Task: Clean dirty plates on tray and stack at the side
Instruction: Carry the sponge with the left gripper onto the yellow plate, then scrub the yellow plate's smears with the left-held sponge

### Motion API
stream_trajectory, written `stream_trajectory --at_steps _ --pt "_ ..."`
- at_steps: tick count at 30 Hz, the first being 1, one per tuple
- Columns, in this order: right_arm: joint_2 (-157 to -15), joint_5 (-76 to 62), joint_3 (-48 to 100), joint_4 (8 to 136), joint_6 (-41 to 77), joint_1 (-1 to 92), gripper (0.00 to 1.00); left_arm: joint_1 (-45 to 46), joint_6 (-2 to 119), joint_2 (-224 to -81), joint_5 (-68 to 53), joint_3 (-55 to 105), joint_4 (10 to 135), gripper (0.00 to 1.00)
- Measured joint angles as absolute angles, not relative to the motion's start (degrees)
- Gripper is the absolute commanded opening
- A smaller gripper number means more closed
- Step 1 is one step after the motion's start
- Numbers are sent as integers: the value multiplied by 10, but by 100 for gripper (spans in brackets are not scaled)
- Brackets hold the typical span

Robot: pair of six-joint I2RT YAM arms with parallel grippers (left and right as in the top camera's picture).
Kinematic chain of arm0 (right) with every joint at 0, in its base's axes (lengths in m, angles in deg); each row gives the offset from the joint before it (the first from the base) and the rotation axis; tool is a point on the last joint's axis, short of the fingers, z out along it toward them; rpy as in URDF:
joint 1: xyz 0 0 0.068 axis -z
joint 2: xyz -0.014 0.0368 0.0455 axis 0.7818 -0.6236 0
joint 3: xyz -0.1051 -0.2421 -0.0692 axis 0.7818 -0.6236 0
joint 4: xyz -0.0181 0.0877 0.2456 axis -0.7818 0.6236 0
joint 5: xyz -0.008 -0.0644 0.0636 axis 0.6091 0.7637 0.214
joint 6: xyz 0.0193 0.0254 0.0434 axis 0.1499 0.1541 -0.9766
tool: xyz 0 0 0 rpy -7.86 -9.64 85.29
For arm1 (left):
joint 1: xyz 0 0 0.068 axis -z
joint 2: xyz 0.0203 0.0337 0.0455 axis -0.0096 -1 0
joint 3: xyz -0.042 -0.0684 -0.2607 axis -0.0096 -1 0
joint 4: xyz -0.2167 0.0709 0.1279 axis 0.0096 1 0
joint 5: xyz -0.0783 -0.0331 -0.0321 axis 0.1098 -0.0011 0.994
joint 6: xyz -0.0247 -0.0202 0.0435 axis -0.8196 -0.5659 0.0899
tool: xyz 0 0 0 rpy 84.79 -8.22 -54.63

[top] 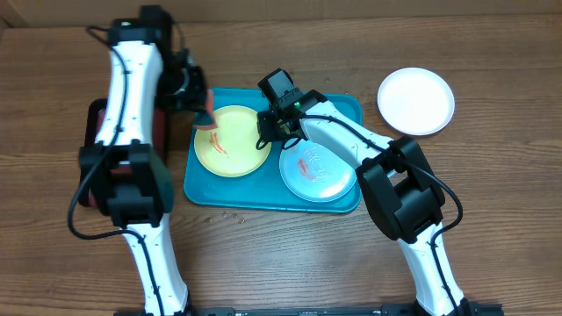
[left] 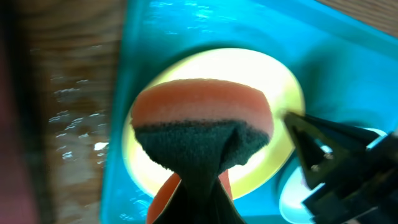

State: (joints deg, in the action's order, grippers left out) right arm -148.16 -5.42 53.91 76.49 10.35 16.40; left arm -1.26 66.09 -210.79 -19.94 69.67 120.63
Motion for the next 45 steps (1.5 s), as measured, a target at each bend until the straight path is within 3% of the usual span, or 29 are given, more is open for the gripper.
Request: stream_trajectory --at_steps 11,20,36,45 --pt "-1482 -54 538 764 89 164 4 68 602 -2108 -229 570 1090 4" --pt "-1482 -51 538 763 85 164 4 77 572 -2105 -258 466 1013 4" --pt "-1481 -50 538 767 85 164 4 80 571 -2096 -508 456 1040 4" --pt "-1480 -41 538 770 79 164 4 74 570 -2096 -402 462 955 4"
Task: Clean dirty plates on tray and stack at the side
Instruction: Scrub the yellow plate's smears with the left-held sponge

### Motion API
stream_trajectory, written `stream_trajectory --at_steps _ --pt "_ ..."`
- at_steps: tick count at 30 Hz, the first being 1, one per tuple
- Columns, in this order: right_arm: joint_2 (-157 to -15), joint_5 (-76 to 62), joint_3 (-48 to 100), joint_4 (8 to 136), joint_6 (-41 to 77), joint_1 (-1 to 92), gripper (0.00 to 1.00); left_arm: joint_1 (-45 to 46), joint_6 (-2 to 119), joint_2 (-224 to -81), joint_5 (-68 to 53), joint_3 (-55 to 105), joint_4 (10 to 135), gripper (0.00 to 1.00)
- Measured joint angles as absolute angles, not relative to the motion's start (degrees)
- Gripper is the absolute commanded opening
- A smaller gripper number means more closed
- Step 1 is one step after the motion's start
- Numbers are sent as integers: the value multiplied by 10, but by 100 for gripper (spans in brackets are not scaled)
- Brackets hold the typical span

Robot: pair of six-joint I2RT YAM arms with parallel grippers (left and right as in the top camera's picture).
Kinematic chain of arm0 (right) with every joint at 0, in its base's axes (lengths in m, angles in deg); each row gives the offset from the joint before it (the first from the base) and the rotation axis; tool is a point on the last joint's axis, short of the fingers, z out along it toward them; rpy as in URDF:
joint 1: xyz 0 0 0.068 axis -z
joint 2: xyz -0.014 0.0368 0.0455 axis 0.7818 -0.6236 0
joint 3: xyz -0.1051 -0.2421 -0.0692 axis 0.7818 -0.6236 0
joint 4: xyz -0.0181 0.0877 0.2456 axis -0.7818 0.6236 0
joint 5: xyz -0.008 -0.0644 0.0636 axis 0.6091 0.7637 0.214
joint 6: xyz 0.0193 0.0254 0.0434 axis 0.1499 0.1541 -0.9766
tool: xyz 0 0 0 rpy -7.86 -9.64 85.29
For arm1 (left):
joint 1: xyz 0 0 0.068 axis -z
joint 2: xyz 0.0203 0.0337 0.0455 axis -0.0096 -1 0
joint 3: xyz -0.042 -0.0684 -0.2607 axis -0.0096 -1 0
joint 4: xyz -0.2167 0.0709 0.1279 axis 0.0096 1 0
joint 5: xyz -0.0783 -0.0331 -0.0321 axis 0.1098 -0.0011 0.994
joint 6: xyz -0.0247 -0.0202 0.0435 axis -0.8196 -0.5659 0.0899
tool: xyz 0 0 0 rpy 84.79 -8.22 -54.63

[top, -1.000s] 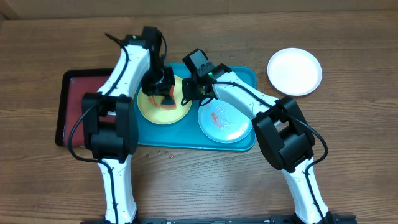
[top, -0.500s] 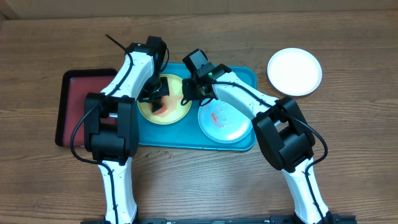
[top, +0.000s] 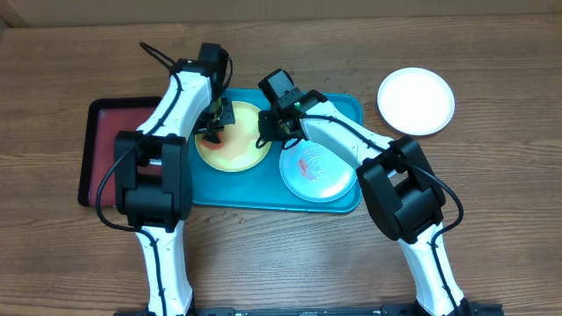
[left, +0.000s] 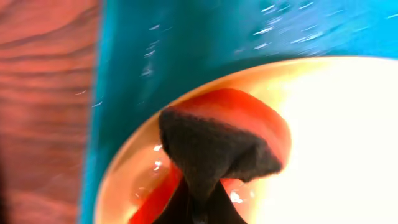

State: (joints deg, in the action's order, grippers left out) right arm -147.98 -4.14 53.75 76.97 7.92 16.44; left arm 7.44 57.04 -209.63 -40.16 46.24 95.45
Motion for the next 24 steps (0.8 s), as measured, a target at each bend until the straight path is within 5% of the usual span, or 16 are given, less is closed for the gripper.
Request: stream_trajectory --at_steps 14,24 --pt "-1479 -35 537 771 78 166 4 100 632 -2096 -218 466 993 4" --pt "-1479 -34 538 772 79 166 4 93 663 -2096 -328 466 1057 4"
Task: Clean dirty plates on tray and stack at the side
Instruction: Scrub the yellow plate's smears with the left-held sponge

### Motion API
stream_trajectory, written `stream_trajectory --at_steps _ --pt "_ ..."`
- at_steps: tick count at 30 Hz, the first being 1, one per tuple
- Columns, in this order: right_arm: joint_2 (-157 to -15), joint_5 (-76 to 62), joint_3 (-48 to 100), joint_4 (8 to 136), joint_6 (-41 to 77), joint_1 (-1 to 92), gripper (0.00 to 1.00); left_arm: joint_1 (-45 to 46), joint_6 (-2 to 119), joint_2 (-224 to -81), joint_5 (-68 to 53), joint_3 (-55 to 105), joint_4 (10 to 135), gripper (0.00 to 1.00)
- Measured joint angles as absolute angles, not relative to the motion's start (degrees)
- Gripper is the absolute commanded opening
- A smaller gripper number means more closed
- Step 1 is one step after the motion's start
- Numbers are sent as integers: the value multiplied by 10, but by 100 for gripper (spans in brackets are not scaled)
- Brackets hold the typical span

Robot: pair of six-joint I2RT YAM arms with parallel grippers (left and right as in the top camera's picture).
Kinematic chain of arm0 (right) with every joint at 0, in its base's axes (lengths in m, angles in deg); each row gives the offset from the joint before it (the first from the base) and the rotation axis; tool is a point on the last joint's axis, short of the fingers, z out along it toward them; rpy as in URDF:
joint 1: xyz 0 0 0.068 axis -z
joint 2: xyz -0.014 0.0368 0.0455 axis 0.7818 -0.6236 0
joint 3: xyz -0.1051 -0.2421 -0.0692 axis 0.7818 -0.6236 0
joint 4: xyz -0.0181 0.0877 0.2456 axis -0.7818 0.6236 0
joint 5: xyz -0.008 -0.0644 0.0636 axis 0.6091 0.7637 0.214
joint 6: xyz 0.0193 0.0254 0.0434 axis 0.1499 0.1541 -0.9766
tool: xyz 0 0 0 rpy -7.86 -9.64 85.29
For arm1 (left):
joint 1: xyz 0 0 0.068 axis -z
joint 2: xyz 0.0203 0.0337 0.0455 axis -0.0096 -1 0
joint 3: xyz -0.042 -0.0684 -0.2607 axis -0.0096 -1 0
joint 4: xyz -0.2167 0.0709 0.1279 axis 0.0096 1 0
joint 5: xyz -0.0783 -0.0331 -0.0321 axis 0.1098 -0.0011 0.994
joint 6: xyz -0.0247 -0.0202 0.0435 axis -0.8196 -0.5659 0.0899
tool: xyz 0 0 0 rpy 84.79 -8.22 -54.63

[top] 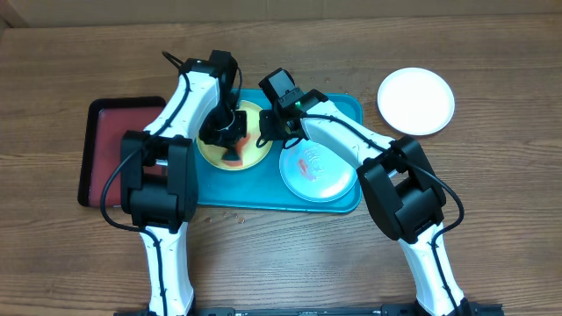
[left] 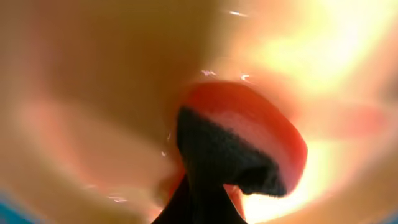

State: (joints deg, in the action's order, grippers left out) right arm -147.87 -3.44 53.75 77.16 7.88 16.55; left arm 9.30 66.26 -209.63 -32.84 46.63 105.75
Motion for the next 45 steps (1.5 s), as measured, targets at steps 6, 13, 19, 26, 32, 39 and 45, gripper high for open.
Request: stream_trajectory --at_steps 6,13,19,26,32,39,45 --pt "-1479 -35 538 772 79 166 4 72 630 -2096 -465 467 977 4" --pt "-1479 -30 538 770 74 166 4 61 615 -2096 -435 467 890 4" --pt "-1479 -28 538 769 70 166 4 65 611 -2096 -320 467 865 4" --pt "-1479 -27 538 769 70 166 4 98 621 -2096 -212 467 879 4" --pt "-1477 -28 536 774 72 168 4 107 628 -2096 -212 469 940 4" --pt "-1477 -29 536 774 72 168 4 107 634 -2097 -326 470 1023 4" --pt "-1477 -29 536 774 72 168 4 105 612 -2097 -505 470 1057 4"
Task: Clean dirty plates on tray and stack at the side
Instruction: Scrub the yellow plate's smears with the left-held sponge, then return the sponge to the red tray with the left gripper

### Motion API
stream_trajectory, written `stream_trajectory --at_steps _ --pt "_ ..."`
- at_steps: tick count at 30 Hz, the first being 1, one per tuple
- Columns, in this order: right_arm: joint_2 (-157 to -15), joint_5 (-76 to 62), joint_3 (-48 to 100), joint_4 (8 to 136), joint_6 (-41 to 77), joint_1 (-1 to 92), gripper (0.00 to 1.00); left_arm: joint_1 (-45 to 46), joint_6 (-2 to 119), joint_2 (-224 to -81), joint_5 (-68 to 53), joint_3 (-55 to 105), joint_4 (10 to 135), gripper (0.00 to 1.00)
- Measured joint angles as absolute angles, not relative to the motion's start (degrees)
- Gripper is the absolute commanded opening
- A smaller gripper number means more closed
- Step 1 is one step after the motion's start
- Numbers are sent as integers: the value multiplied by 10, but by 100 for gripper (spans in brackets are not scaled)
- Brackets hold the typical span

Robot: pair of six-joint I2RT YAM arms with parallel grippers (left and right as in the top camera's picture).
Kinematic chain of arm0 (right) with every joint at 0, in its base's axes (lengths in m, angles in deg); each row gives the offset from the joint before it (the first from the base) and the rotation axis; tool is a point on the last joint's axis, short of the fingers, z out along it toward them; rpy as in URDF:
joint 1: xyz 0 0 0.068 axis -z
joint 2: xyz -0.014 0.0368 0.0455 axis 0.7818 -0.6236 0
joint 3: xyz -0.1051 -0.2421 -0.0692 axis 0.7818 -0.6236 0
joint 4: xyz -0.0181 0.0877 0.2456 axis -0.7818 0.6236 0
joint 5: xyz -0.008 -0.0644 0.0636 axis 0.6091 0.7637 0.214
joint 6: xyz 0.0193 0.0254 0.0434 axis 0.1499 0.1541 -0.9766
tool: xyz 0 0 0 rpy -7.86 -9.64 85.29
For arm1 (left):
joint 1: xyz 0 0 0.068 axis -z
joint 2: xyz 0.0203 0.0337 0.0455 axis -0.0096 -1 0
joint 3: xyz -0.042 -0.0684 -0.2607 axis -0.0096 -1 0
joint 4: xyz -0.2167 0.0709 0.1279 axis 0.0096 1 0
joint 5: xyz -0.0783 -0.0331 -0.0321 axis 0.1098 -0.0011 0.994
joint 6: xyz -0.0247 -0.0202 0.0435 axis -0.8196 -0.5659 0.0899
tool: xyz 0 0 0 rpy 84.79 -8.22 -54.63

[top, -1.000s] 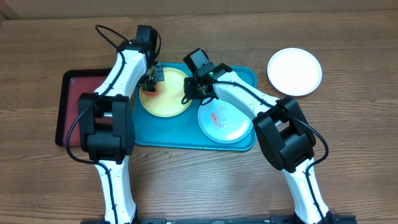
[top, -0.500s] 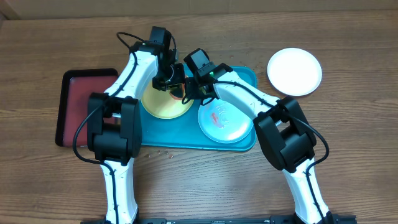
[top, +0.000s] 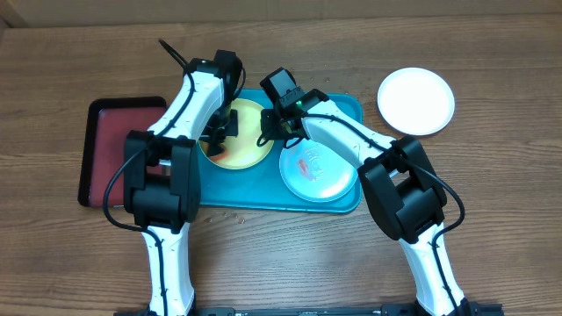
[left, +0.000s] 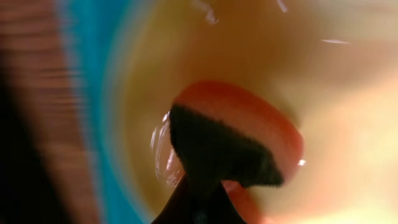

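Note:
A yellow plate [top: 241, 132] lies in the left half of the teal tray [top: 347, 107]. My left gripper [top: 219, 132] [left: 202, 199] is shut on an orange sponge [left: 242, 118] with a dark scrub face, pressed on the plate's left part. The right gripper [top: 265, 134] sits at the yellow plate's right rim, its fingers closed on the edge. A light blue plate [top: 318, 171] with red streaks lies in the tray's right half. A clean white plate [top: 416, 100] rests on the table at the far right.
A dark red tray [top: 110, 145] lies left of the teal tray, partly under my left arm. Small crumbs [top: 230, 213] dot the wood in front of the teal tray. Both arms cross over the teal tray.
My left gripper has shifted the sponge from the lower middle of the yellow plate to its left side, near the rim. The right gripper has stayed at the plate's right rim.
The left gripper first held the sponge above the tray's left edge, beside the red-streaked yellow plate. Then the sponge was down on the plate's left rim, then at its middle, and now at its left side. The streaks look smeared and fainter. The right gripper kept its place.

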State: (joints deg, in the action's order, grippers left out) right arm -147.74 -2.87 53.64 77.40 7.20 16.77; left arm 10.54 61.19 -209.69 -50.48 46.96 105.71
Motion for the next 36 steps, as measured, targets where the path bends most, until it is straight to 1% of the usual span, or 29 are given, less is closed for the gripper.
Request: stream_trajectory --at_steps 3,7,13,18,23,28,32,36 --pt "-1477 -29 536 774 72 168 4 101 585 -2098 -553 480 1066 4" --pt "-1477 -29 536 774 72 168 4 94 561 -2105 -563 539 1094 5" --pt "-1477 -28 543 782 79 168 4 52 526 -2107 -515 685 1182 4" --pt "-1477 -21 558 803 127 166 4 -22 511 -2107 -461 759 1216 4" --pt "-1472 -5 571 804 182 156 4 -116 509 -2107 -420 752 1233 4" --pt "-1448 40 574 799 211 137 4 -195 506 -2107 -387 686 1202 4" --pt "-1433 66 580 796 220 126 4 -217 505 -2107 -372 619 1153 4" --pt "-1426 78 582 808 227 124 4 -221 505 -2107 -363 557 1105 4"
